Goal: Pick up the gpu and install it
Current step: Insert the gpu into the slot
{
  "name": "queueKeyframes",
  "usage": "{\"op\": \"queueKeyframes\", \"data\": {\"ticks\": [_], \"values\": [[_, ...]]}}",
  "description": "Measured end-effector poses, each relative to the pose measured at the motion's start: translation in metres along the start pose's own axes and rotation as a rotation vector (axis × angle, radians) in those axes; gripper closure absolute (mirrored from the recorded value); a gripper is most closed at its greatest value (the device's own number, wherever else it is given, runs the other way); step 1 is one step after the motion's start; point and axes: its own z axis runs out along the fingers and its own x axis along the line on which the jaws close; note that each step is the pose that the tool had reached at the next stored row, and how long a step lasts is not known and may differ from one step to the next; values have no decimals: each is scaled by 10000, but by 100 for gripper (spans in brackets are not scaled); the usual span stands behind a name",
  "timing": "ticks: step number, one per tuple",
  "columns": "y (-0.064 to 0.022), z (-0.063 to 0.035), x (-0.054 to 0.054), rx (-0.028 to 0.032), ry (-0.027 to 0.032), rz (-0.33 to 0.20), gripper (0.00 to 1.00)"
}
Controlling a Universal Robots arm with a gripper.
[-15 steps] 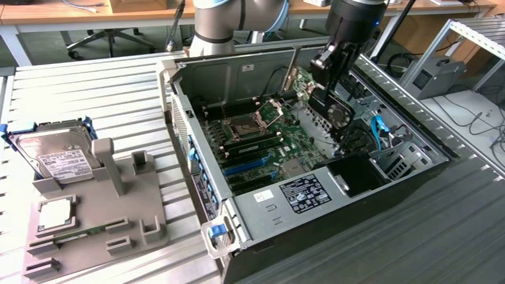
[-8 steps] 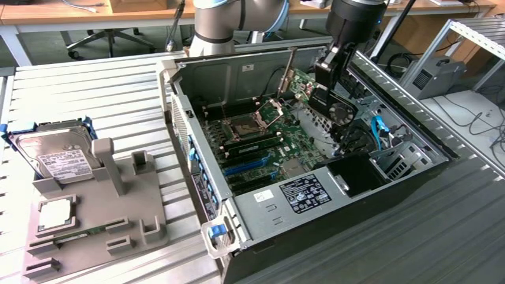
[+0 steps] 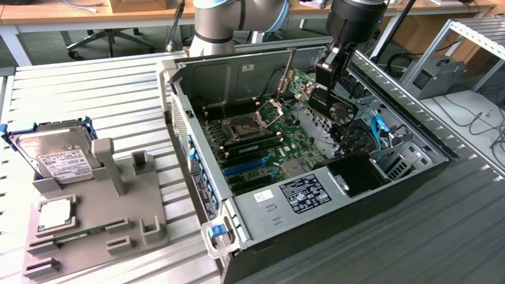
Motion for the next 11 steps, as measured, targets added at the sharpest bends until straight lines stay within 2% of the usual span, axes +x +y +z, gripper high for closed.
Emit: {"op": "queueKeyframes", "data": {"ticks": [11], "values": [[0, 0, 0, -7, -20, -372, 74]]}}
